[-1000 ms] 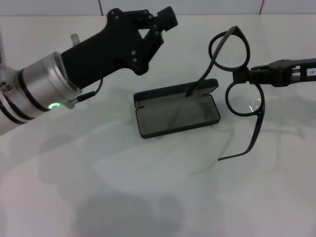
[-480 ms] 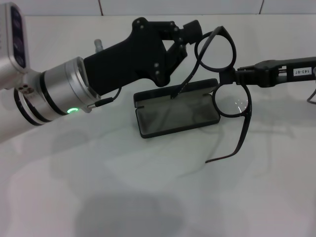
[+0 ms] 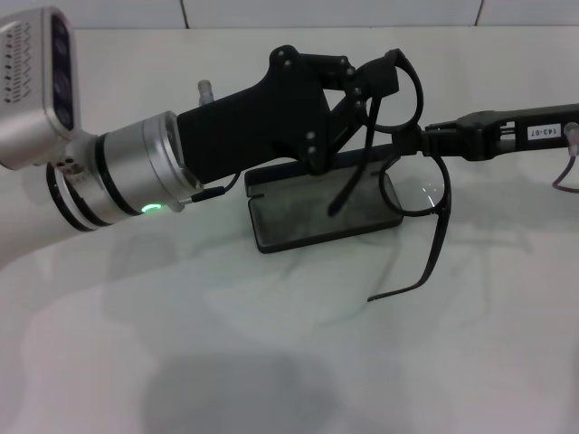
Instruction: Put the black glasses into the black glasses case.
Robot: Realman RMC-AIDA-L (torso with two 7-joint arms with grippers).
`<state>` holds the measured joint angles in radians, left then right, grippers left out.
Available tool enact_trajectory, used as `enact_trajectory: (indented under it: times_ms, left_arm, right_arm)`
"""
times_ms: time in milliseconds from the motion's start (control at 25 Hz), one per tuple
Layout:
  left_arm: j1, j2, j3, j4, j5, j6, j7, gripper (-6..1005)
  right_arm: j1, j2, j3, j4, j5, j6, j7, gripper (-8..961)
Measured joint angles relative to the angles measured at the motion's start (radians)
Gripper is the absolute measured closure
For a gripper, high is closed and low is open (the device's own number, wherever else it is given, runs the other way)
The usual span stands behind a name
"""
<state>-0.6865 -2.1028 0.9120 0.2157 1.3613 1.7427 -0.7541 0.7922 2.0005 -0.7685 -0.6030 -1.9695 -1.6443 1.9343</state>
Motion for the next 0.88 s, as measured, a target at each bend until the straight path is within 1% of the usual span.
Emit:
enact_trajectory:
  times_ms: [560,880]
  left_arm:
    - [-0.010,-0.002,0.005,-0.001,0.004,-0.034,0.010,989]
    - [-0.020,-0.003,0.005,-0.042,-0.003,-0.040,0.064,989]
  right_arm:
    - [0.023,0.007,0.007,0.010,0.010,0.000,-0.002,842]
    - [0.032,0.009,0.007,0.024,0.023,0.000,0.001,841]
